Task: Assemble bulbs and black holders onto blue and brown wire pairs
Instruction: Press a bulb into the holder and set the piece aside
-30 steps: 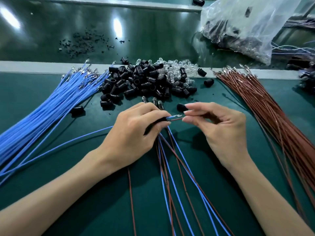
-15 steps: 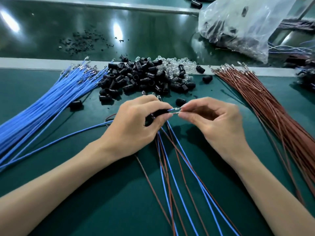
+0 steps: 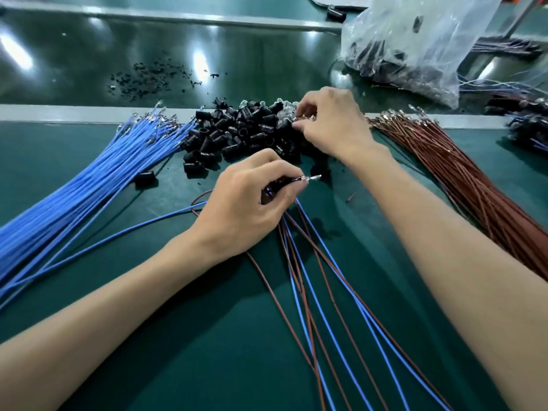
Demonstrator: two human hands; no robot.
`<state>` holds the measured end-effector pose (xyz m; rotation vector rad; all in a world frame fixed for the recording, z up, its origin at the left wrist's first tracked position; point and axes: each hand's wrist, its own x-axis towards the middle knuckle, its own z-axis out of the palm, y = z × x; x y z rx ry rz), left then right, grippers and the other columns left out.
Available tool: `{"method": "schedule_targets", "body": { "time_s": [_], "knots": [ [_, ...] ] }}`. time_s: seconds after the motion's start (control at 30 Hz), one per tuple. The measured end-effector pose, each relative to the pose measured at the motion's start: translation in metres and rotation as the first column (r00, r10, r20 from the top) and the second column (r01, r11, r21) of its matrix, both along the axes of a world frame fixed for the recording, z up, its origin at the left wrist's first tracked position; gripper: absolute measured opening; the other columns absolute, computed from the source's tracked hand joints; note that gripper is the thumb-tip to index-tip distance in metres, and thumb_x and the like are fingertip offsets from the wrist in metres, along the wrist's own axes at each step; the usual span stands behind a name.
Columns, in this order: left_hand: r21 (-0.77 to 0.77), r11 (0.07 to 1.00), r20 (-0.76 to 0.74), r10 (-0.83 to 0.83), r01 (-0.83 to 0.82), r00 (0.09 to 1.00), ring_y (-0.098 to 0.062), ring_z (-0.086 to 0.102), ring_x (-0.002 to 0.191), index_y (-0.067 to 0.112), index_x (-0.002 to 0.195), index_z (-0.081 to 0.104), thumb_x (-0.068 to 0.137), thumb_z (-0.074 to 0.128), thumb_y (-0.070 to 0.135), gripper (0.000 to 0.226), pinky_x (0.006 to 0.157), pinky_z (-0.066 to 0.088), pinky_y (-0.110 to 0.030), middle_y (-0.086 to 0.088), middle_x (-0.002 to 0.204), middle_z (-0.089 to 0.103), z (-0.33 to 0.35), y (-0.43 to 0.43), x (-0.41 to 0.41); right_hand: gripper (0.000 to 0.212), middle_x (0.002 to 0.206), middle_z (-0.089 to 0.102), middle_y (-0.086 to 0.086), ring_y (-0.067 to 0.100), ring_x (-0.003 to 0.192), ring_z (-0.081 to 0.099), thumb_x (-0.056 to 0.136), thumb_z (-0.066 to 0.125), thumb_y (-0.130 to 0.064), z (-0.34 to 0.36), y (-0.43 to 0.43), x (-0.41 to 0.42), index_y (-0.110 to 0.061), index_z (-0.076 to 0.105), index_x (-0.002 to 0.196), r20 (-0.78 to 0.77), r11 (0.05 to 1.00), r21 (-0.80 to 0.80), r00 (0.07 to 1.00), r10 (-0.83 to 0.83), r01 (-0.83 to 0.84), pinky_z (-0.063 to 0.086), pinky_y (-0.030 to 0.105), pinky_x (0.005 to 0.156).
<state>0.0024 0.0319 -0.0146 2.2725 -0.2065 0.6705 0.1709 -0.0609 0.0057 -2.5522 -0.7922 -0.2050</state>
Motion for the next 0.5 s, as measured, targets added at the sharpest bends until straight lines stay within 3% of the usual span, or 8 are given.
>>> {"method": "schedule_targets", "body": {
  "time_s": [0.13, 0.3, 0.43, 0.5],
  "knots": [
    [-0.005, 1.000, -0.011, -0.005, 0.005, 1.000, -0.016, 0.057, 0.071, 0.005, 0.093, 0.071, 0.090, 0.062, 0.018, 0.016, 0.068, 0.045, -0.024, -0.002, 0.084, 0.062, 0.000, 0.000, 0.001, 0.013, 0.087, 0.060, 0.002, 0.025, 0.087, 0.061, 0.080, 0.075, -0.021, -0.005, -0.004, 0.000, -0.014, 0.066, 0.084, 0.068, 0.998, 0.065, 0.998, -0.013, 0.009, 0.046, 0.030, 0.078],
    [-0.020, 1.000, -0.027, -0.013, 0.012, 1.000, -0.013, 0.053, 0.068, 0.005, 0.091, 0.071, 0.089, 0.064, 0.013, 0.011, 0.065, 0.040, -0.019, -0.002, 0.082, 0.062, 0.000, 0.000, 0.001, 0.012, 0.089, 0.069, 0.008, 0.026, 0.084, 0.064, 0.080, 0.074, -0.011, -0.010, -0.013, -0.009, -0.006, 0.067, 0.088, 0.113, 0.980, 0.197, 0.993, -0.020, -0.003, 0.049, 0.041, 0.083],
    [-0.081, 0.997, -0.037, -0.015, 0.012, 0.999, -0.007, 0.053, 0.065, 0.005, 0.092, 0.071, 0.089, 0.064, 0.012, 0.011, 0.064, 0.040, -0.017, 0.006, 0.078, 0.059, -0.001, 0.000, 0.001, 0.014, 0.082, 0.069, -0.001, 0.014, 0.072, 0.061, 0.080, 0.075, -0.024, 0.003, -0.028, -0.025, -0.011, 0.070, 0.084, 0.201, 0.936, 0.351, 0.978, -0.055, -0.019, 0.048, 0.024, 0.074],
    [-0.115, 0.993, -0.048, -0.023, 0.017, 0.999, -0.003, 0.056, 0.066, 0.005, 0.093, 0.071, 0.089, 0.065, 0.010, 0.009, 0.065, 0.043, -0.018, 0.007, 0.079, 0.061, 0.000, 0.000, 0.001, 0.008, 0.075, 0.068, -0.004, 0.006, 0.065, 0.058, 0.083, 0.074, -0.024, 0.006, -0.044, -0.043, -0.016, 0.071, 0.083, 0.077, 0.868, 0.494, 0.997, 0.013, -0.049, 0.045, 0.015, 0.066]
  ]
}}
